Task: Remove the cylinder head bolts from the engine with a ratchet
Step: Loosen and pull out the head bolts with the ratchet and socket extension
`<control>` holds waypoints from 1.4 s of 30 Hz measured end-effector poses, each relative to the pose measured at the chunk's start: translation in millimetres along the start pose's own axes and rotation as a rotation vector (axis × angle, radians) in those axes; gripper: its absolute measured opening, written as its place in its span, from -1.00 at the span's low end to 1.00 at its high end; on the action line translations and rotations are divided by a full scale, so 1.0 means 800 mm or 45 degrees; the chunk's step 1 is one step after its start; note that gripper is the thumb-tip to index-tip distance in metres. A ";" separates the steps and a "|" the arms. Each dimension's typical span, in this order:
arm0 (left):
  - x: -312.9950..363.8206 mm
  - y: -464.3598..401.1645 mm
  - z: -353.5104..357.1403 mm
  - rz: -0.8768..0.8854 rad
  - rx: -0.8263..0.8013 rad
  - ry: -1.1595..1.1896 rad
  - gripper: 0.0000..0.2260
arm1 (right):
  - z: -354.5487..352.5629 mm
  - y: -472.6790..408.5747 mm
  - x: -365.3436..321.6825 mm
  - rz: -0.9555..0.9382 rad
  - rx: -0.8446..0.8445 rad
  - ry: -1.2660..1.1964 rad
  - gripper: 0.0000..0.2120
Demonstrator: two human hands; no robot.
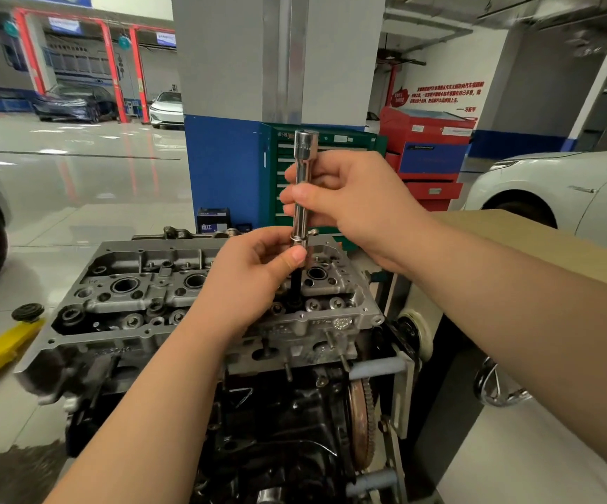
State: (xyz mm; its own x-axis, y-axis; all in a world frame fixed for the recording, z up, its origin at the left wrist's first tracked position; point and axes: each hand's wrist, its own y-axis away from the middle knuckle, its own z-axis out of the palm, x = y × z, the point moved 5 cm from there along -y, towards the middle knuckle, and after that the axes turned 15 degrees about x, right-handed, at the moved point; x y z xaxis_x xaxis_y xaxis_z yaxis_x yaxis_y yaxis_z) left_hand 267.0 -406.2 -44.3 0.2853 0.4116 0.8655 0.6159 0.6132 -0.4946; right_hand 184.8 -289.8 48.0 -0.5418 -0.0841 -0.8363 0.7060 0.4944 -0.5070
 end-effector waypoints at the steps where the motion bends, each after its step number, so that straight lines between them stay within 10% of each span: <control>1: 0.002 0.002 0.002 -0.014 -0.048 0.037 -0.79 | -0.003 0.000 -0.002 -0.047 0.051 0.078 -0.88; 8: -0.001 -0.005 -0.008 -0.010 0.261 -0.081 -0.69 | 0.003 0.002 -0.012 -0.263 0.244 0.427 -0.84; 13: -0.004 -0.006 -0.005 -0.006 0.145 -0.088 -0.77 | 0.000 -0.003 -0.007 -0.024 -0.025 0.063 -0.89; 17: 0.001 -0.001 0.005 0.005 -0.049 0.007 -0.68 | -0.008 -0.006 -0.005 -0.080 0.152 0.161 -0.91; 22: -0.002 -0.006 -0.007 0.014 0.276 -0.046 -0.71 | -0.002 0.000 -0.009 -0.172 0.305 0.271 -0.81; 32: 0.002 -0.001 0.005 -0.085 -0.056 0.144 -0.73 | -0.005 -0.004 -0.011 0.032 -0.004 0.079 -0.88; 38: 0.003 -0.002 -0.004 0.009 0.273 -0.066 -0.73 | -0.006 -0.002 -0.016 -0.216 0.291 0.437 -0.73; 42: 0.001 -0.005 -0.003 0.005 0.213 -0.062 -0.80 | -0.004 -0.005 -0.013 -0.068 0.052 0.166 -0.85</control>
State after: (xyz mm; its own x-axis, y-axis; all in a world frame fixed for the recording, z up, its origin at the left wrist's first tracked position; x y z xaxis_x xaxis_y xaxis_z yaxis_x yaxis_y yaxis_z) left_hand 266.3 -410.0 -41.4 0.2495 0.4440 0.8606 0.4831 0.7132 -0.5079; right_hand 186.6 -288.0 59.5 -0.6319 0.0051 -0.7750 0.6912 0.4560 -0.5606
